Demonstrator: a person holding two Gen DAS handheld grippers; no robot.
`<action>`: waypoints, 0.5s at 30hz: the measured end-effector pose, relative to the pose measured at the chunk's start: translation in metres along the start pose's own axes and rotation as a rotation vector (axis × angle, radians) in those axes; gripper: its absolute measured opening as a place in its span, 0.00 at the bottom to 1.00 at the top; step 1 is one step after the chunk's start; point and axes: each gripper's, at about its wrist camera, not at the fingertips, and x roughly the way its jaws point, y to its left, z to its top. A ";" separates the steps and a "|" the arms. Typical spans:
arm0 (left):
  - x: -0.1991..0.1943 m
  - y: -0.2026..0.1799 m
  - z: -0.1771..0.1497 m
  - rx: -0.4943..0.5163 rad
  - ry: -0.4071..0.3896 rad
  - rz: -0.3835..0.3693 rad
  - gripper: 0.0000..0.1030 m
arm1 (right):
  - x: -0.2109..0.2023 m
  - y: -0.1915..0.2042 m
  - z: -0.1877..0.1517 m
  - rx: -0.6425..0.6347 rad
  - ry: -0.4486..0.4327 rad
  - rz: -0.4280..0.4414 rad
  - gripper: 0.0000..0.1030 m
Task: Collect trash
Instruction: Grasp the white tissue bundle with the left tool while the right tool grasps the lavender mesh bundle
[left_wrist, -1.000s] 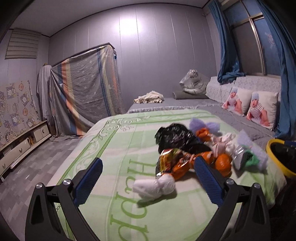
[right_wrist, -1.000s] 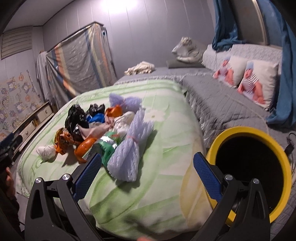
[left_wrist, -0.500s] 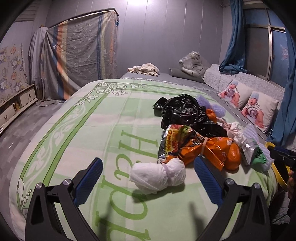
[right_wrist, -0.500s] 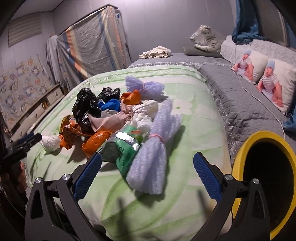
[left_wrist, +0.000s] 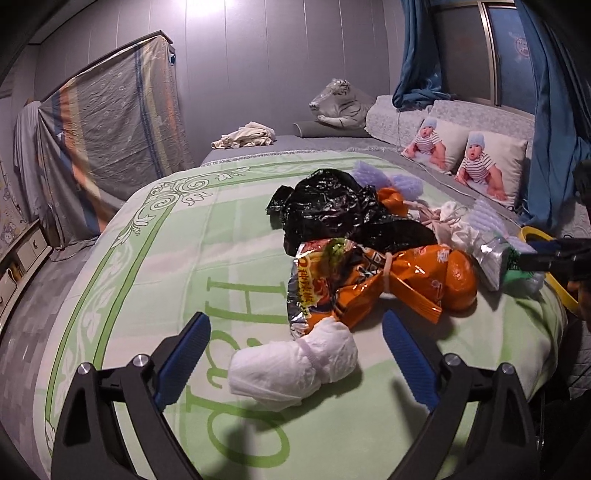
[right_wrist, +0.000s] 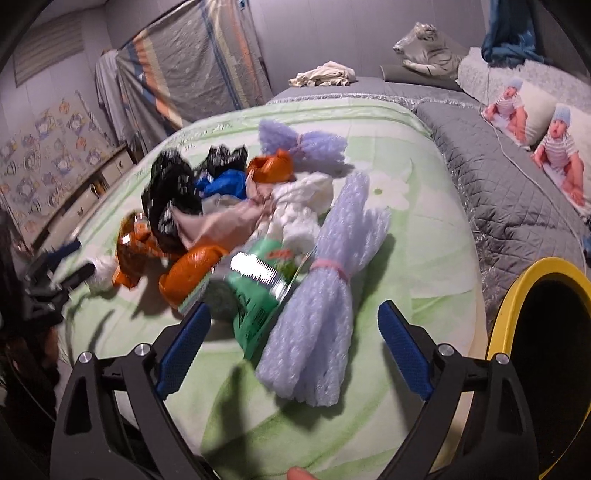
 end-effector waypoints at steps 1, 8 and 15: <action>0.002 0.001 0.001 0.001 0.007 -0.008 0.89 | -0.002 -0.004 0.003 0.019 -0.006 0.012 0.85; 0.018 -0.001 0.005 0.068 0.051 -0.070 0.86 | 0.015 -0.034 0.031 0.173 0.039 0.062 0.77; 0.035 -0.001 0.000 0.122 0.146 -0.139 0.69 | 0.042 -0.040 0.032 0.212 0.131 0.081 0.65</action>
